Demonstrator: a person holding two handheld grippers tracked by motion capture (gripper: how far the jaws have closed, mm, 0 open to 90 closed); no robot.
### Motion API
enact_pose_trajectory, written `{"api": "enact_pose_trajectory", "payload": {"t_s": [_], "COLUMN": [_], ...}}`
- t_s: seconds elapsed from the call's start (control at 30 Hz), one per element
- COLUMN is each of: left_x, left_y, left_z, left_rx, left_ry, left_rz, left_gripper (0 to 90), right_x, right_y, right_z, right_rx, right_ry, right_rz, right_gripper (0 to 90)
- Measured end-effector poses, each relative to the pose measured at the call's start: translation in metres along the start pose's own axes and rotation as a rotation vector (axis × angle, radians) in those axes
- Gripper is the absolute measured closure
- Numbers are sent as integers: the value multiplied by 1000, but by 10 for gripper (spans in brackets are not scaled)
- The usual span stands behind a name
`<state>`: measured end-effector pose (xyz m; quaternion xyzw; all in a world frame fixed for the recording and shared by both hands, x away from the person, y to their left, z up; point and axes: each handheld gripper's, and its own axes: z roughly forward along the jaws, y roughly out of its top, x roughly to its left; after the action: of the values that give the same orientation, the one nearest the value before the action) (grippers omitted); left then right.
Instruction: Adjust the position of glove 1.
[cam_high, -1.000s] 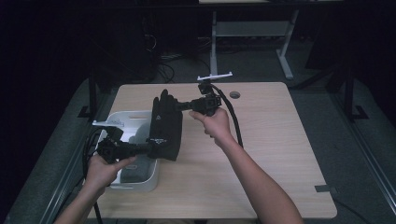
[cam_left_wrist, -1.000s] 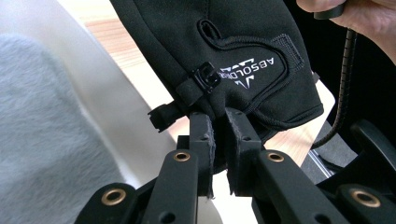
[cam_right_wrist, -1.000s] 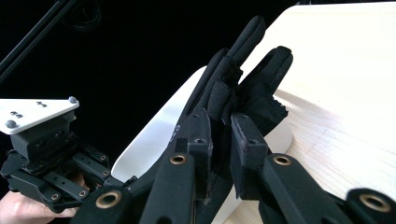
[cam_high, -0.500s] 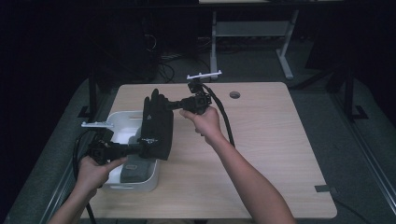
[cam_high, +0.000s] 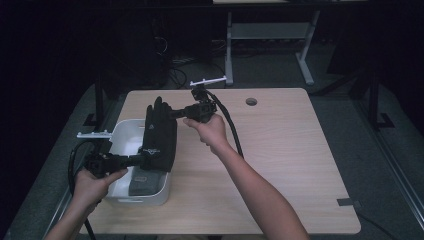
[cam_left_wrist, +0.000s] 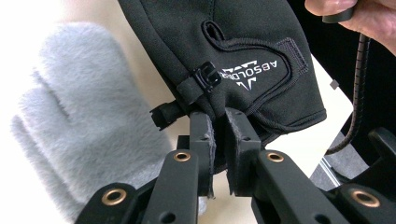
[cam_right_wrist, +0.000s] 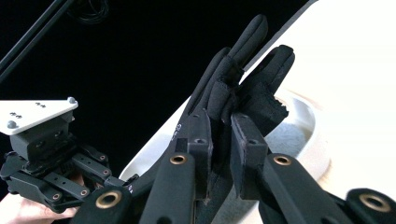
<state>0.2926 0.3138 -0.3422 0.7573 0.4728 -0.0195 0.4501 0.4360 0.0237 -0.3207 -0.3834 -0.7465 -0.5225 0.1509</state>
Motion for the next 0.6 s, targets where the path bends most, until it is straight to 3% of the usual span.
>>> {"api": "enact_pose_trajectory", "payload": {"t_s": [0.6], "left_x": [19], "left_y": [-13], "left_z": [-16], "left_rx": [-16], "left_ry": [35], "left_rz": [-50], "left_gripper": [825], "right_x": [1], "right_y": [1], "right_z": [34], "right_rx": [32], "right_ry": [12], "right_rz": [4], "right_gripper": [794]}}
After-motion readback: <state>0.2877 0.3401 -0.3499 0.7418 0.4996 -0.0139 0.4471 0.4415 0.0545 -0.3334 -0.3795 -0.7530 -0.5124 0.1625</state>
